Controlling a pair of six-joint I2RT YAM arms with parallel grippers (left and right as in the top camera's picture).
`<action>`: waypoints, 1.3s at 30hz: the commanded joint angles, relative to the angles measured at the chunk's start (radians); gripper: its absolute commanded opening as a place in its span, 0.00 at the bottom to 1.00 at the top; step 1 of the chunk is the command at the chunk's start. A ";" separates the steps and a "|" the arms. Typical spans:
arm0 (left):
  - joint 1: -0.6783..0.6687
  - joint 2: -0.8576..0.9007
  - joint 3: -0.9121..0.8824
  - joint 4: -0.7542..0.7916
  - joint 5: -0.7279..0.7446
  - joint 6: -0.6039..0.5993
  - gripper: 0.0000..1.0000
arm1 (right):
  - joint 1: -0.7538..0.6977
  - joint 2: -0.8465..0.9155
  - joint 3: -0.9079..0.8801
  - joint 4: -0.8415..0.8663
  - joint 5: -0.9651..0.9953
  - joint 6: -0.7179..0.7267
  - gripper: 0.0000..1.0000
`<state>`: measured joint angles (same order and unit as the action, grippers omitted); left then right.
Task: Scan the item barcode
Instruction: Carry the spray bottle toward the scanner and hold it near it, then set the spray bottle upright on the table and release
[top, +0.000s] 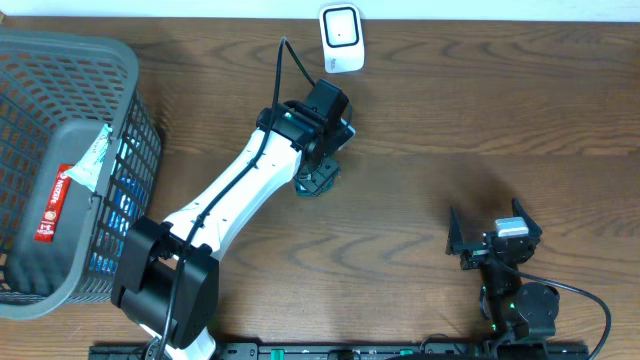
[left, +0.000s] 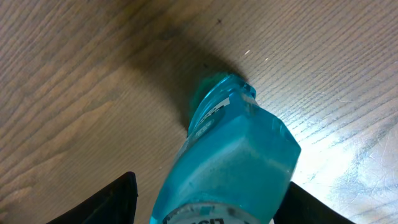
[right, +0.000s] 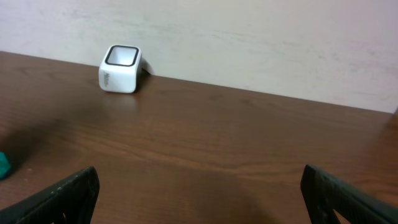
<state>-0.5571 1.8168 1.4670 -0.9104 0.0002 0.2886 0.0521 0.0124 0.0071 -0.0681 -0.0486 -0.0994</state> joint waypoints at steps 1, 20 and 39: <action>0.002 0.003 0.003 0.000 -0.008 -0.002 0.67 | 0.008 -0.005 -0.002 -0.004 0.006 -0.014 0.99; 0.002 -0.266 0.149 -0.243 0.130 -0.056 0.90 | 0.008 -0.005 -0.002 -0.004 0.006 -0.014 0.99; 0.900 -0.660 0.152 -0.192 -0.210 -0.940 0.98 | 0.008 -0.005 -0.002 -0.004 0.006 -0.014 0.99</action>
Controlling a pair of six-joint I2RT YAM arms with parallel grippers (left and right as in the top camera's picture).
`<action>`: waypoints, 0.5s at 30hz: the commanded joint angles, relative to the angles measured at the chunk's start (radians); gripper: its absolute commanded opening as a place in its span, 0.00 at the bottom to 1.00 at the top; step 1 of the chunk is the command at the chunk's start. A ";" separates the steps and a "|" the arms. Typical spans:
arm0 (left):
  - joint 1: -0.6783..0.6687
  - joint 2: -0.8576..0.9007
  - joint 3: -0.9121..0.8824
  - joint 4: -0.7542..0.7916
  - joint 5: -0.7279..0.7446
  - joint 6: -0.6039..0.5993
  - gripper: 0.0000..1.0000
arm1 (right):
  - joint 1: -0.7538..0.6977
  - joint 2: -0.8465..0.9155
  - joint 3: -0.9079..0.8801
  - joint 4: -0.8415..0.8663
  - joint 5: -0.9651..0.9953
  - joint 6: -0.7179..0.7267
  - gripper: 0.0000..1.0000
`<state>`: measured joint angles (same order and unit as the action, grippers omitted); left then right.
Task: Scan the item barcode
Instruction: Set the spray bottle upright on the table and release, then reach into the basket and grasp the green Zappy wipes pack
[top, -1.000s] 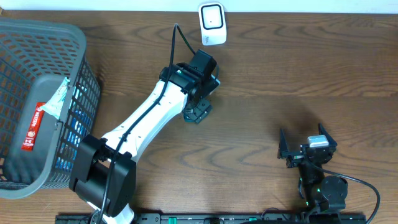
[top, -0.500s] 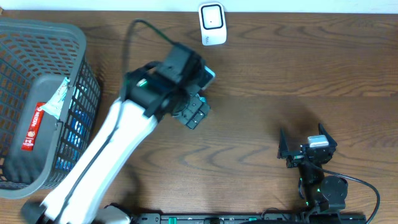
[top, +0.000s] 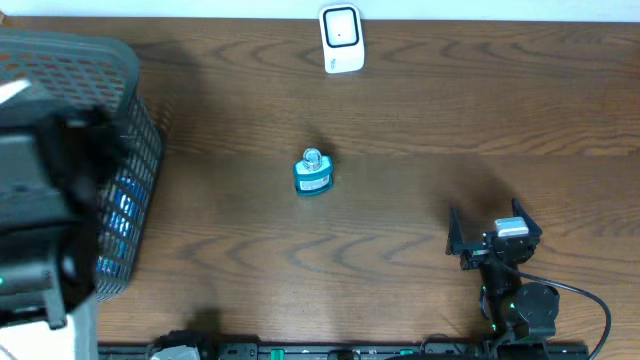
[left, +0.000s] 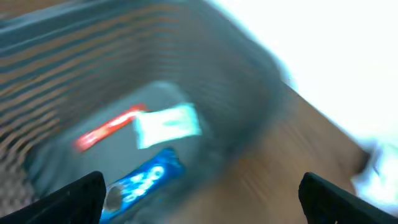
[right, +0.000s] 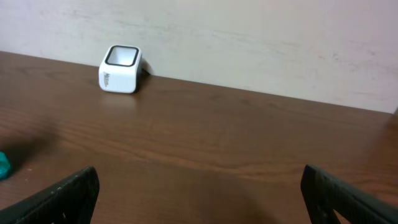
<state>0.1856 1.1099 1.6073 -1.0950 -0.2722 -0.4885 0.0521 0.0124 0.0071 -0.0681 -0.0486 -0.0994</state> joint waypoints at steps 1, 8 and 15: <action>0.227 0.069 0.011 -0.006 0.119 -0.172 0.98 | 0.008 -0.005 -0.002 -0.004 0.006 -0.014 0.99; 0.473 0.313 0.011 0.014 0.344 -0.124 0.98 | 0.008 -0.005 -0.002 -0.004 0.006 -0.014 0.99; 0.463 0.605 0.000 0.079 0.463 0.025 0.98 | 0.008 -0.005 -0.002 -0.004 0.006 -0.014 0.99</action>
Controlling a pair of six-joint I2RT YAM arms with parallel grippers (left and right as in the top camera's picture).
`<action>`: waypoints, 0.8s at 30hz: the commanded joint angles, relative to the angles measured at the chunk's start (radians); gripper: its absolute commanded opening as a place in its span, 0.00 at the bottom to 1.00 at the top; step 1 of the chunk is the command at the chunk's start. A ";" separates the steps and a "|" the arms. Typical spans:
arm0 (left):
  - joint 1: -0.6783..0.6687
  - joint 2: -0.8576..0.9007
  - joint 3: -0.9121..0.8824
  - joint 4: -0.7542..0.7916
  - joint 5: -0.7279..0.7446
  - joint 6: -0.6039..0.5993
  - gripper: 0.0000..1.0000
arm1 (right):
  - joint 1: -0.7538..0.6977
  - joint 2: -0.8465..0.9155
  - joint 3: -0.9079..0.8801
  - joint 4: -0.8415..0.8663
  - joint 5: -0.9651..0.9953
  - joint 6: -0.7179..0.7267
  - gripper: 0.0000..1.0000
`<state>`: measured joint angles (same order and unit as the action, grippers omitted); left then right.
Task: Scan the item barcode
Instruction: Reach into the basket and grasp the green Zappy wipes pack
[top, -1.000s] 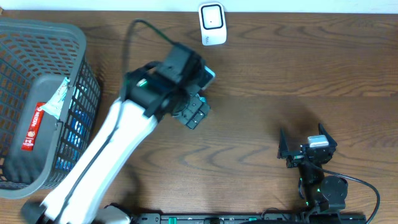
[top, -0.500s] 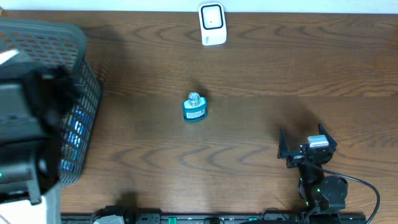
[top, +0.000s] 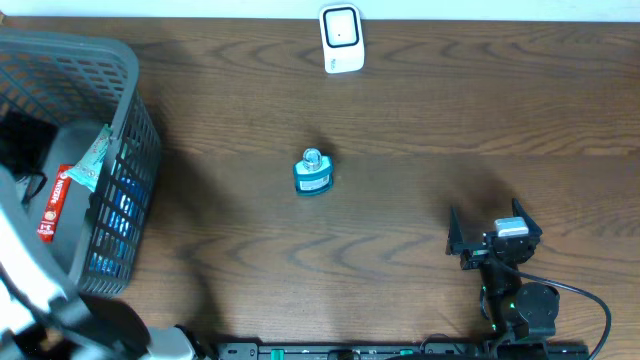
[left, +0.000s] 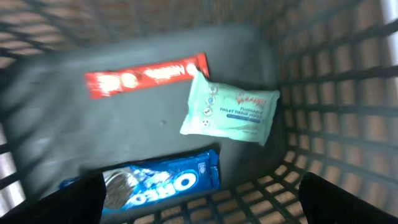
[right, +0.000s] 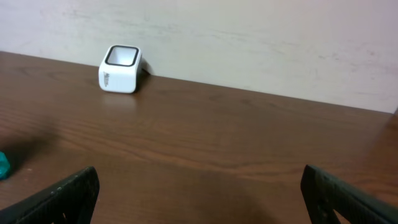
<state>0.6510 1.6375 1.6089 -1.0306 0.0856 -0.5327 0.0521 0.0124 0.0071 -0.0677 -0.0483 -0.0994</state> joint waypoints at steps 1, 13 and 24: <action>-0.002 0.113 -0.004 0.027 0.127 0.068 0.98 | 0.008 -0.005 -0.002 -0.004 0.005 -0.014 0.99; -0.002 0.366 -0.004 0.110 0.141 0.096 0.98 | 0.008 -0.005 -0.002 -0.004 0.005 -0.014 0.99; -0.002 0.418 -0.147 0.282 0.201 0.114 0.98 | 0.008 -0.005 -0.002 -0.004 0.005 -0.014 0.99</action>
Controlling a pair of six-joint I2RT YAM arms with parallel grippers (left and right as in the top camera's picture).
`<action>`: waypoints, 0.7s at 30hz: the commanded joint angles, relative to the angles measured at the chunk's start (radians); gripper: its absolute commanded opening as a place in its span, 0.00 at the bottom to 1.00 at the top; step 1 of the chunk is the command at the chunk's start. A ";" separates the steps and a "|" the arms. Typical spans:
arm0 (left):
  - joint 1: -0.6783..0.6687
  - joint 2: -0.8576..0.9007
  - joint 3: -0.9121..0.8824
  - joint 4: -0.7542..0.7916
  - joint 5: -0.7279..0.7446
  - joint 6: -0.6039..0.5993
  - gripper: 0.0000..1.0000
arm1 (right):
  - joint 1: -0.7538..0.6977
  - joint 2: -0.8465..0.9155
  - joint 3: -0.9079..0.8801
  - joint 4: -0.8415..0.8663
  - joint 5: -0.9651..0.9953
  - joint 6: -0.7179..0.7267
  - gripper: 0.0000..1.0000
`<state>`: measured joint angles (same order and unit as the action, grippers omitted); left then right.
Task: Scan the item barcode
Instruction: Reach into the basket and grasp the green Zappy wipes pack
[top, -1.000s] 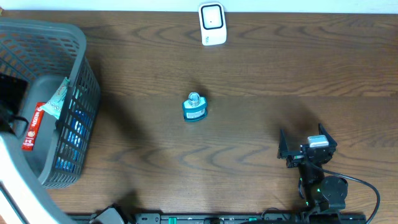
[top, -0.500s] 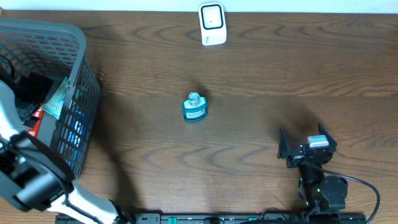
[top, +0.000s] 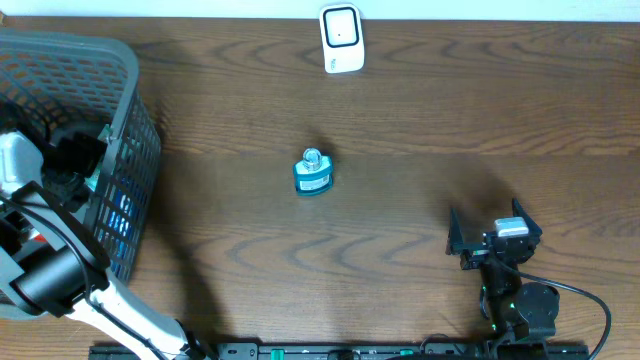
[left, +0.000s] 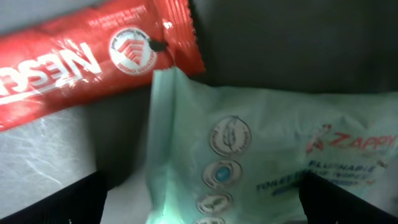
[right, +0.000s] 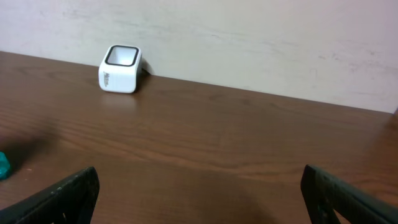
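Observation:
My left gripper (left: 199, 202) is open deep inside the grey basket (top: 140, 130), right over a pale green pack of wipes (left: 267, 155), with one finger on each side of the pack. A red sachet (left: 87, 62) lies just beyond the pack, touching its corner. In the overhead view the left gripper (top: 78, 152) is at the basket's right wall. The white scanner (top: 341, 38) stands at the table's far edge. My right gripper (right: 199, 205) rests open near the front edge, holding nothing.
A teal bottle (top: 313, 174) stands upright mid-table, and its edge also shows as the teal bottle (right: 3, 167) at the left of the right wrist view. The scanner (right: 120, 76) sits against the pale wall. The basket's mesh walls surround the left gripper.
My left gripper was higher in the basket with the sachet, the wipes and a blue biscuit pack all in view. Now it is low, close over the wipes pack, still open. The right arm has not moved.
My left gripper first stood around the teal bottle at mid-table. Then the bottle stood alone and the left arm was over at the basket. Then the gripper looked down at the basket's items, and now it straddles the wipes pack.

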<state>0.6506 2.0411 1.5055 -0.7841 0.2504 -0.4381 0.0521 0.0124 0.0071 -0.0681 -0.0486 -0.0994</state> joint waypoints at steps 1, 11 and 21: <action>-0.002 0.014 -0.057 0.053 0.042 0.020 0.98 | 0.008 -0.005 -0.002 -0.004 0.006 -0.014 0.99; -0.002 0.014 -0.173 0.142 0.056 0.065 0.43 | 0.008 -0.005 -0.002 -0.004 0.006 -0.014 0.99; 0.035 -0.064 -0.126 0.009 0.045 0.116 0.07 | 0.008 -0.005 -0.002 -0.004 0.006 -0.014 0.99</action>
<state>0.6617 1.9774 1.3922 -0.7082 0.3408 -0.3473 0.0521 0.0124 0.0071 -0.0681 -0.0486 -0.0994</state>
